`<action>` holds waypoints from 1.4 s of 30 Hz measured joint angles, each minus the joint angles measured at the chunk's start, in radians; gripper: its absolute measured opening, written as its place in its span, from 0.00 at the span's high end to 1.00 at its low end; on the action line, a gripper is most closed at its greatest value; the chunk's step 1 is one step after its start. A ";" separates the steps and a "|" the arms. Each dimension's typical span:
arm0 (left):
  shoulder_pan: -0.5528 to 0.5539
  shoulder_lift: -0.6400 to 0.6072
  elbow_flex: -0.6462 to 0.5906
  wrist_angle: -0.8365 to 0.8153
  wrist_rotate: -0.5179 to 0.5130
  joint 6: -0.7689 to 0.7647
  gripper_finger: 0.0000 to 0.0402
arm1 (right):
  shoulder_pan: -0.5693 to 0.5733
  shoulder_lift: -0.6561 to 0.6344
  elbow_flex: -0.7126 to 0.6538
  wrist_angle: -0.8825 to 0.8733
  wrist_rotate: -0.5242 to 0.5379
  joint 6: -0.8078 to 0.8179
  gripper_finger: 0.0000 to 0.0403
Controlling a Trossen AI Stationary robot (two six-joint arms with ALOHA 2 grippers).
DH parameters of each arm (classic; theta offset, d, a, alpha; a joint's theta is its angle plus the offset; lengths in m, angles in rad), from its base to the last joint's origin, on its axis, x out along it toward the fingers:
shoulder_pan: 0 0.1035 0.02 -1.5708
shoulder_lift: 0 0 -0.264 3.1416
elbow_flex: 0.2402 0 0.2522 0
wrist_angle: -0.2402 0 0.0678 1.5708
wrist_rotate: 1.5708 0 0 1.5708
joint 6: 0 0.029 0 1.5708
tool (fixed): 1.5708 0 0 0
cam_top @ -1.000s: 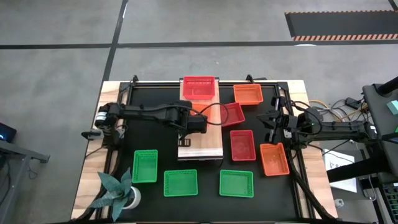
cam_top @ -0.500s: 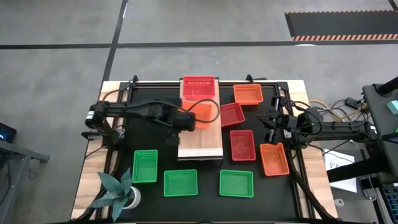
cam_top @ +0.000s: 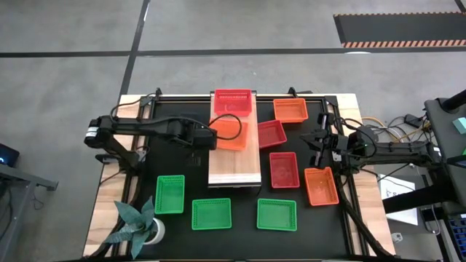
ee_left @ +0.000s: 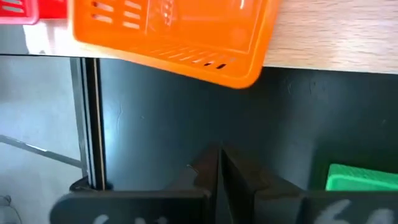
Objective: Stack baskets on shelf by color
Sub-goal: Put the middle orange bin on the shelf
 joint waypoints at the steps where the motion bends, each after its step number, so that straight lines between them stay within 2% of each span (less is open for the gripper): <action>1: 0.004 0.001 -0.014 0.016 0.001 0.001 0.99 | 0.000 0.000 0.000 0.000 0.000 0.000 0.98; 15: 0.009 0.021 -0.040 0.256 0.002 0.080 0.99 | 0.000 0.000 0.000 0.000 0.000 0.000 0.98; 25: 0.003 0.013 -0.036 0.264 0.002 0.076 0.99 | 0.000 0.000 0.000 -0.015 0.000 0.003 0.98; 29: -0.008 0.006 -0.044 0.266 0.003 0.054 0.99 | 0.000 0.014 0.041 -0.141 0.066 0.024 0.98; 32: -0.017 -0.003 -0.062 0.273 0.002 0.052 0.99 | 0.000 0.072 0.124 -0.301 0.128 0.074 0.98; 35: -0.024 -0.012 -0.090 0.282 0.002 0.056 0.99 | 0.000 0.167 0.213 -0.431 0.128 0.130 0.98; 42: -0.023 -0.076 -0.214 0.342 0.003 0.054 0.99 | 0.000 0.401 0.342 -0.545 0.131 0.226 0.98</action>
